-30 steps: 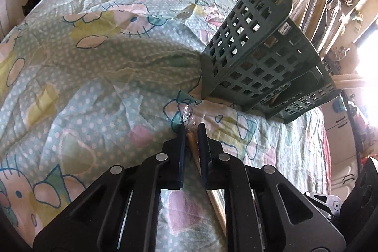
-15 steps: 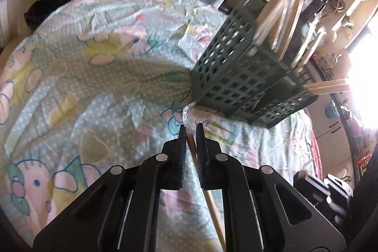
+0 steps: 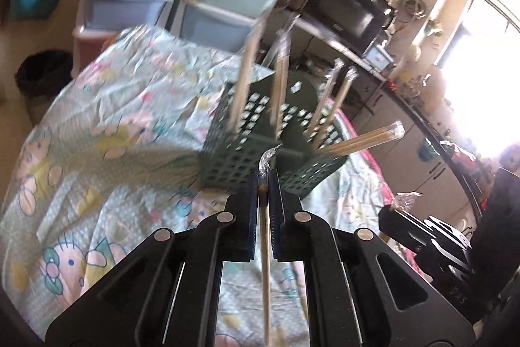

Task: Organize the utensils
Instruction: 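Lift both held chopsticks upright and carry them over the green caddy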

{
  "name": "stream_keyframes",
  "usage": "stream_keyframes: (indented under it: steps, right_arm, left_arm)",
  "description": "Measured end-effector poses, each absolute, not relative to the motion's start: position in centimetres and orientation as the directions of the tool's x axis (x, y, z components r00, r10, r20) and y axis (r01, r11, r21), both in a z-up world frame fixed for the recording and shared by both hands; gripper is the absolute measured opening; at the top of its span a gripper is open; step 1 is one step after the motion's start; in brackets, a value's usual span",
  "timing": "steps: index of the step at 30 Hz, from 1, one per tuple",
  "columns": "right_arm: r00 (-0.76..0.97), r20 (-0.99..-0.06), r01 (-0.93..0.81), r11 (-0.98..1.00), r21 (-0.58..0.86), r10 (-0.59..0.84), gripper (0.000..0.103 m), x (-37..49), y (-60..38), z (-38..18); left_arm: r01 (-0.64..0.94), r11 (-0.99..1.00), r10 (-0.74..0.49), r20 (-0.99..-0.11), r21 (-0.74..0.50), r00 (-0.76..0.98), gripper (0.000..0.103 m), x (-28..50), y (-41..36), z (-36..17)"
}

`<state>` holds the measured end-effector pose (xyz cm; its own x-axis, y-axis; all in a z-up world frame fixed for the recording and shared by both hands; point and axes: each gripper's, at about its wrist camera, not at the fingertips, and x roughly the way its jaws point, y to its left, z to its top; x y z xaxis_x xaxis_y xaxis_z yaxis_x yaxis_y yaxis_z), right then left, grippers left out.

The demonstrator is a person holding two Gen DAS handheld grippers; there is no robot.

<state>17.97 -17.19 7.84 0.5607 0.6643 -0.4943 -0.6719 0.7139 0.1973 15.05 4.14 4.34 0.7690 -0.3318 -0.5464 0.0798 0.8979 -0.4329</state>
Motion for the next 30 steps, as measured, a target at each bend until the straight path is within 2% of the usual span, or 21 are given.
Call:
stream_keyframes:
  steps: [10, 23, 30]
  right_arm:
    - [0.637, -0.398, -0.656, 0.735, 0.168, 0.660, 0.006, 16.8, -18.8, 11.3]
    - [0.745, -0.242, -0.612, 0.781, 0.125, 0.622, 0.006, 18.1, -21.3, 17.0]
    - [0.784, -0.167, -0.592, 0.801, 0.089, 0.598, 0.006, 19.4, -21.5, 19.8]
  left_arm:
    - [0.155, 0.903, -0.346, -0.462, -0.402, 0.817, 0.004, 14.6, 2.4, 8.9]
    - [0.177, 0.933, -0.282, -0.329, -0.313, 0.901, 0.004, 15.6, 0.7, 15.6]
    - [0.179, 0.935, -0.263, -0.262, -0.305, 0.929, 0.004, 16.4, 0.6, 18.4]
